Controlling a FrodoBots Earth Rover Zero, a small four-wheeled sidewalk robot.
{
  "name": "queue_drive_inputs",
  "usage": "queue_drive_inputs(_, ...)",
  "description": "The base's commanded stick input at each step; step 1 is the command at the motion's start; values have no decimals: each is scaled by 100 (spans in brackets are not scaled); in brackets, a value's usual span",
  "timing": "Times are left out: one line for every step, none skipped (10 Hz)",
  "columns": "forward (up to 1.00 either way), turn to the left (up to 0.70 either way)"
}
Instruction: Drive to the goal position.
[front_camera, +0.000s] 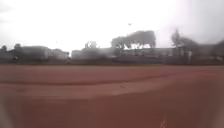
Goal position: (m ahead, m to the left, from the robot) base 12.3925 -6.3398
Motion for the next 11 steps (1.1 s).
queue_drive_inputs(50,0)
queue_drive_inputs(50,0)
queue_drive_inputs(50,0)
queue_drive_inputs(50,0)
queue_drive_inputs(50,0)
queue_drive_inputs(50,0)
queue_drive_inputs(50,0)
queue_drive_inputs(50,0)
queue_drive_inputs(50,0)
queue_drive_inputs(50,0)
queue_drive_inputs(50,0)
